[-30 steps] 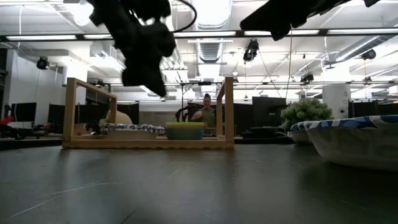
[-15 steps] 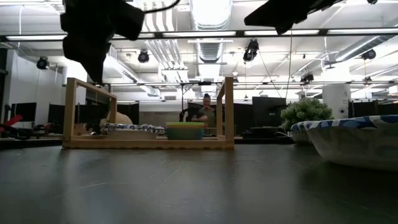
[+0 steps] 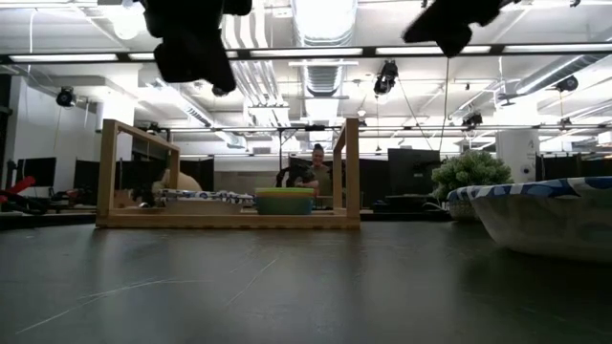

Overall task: Place and stack bowls onto a shelf
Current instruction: Stack the blue patterned bowl on top of the blue patterned bowl on the shelf

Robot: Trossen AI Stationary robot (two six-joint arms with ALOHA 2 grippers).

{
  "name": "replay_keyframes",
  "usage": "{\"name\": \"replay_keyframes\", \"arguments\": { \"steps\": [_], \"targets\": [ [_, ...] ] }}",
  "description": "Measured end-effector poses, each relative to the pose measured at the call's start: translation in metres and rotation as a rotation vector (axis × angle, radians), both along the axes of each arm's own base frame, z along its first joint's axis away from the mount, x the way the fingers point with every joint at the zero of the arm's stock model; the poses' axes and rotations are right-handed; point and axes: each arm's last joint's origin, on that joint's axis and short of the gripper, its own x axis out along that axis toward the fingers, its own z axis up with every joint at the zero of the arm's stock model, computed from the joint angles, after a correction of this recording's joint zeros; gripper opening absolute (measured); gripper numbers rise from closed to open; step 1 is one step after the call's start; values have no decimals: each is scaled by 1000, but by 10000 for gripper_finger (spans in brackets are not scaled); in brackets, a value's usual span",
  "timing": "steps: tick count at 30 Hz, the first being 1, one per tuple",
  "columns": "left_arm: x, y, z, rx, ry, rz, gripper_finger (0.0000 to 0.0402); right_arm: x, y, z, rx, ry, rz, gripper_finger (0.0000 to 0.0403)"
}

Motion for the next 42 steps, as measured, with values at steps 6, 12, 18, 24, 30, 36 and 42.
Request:
{"name": "replay_keyframes", "arguments": {
  "steps": [6, 12, 18, 24, 30, 36, 42],
  "targets": [
    [1, 1, 1, 48, -22, 32, 10, -3, 3, -6, 68, 335, 7, 9],
    [1, 2, 1, 77, -29, 48, 63, -1, 7, -26, 138, 605, 38, 55],
    [1, 4, 1, 124, -37, 62, 129, 10, 12, -58, 107, 742, 79, 144],
    [1, 4, 1, 150, -41, 62, 173, 27, 17, -87, 52, 821, 117, 197],
    [1, 4, 1, 161, -38, 50, 185, 38, 16, -111, 36, 891, 108, 182],
    [2, 4, 1, 178, -45, 27, 185, 47, 11, -121, 53, 881, 88, 96],
    [5, 3, 2, 172, -88, 21, 185, 57, 9, -112, 62, 822, 87, 17]
  ]
}}
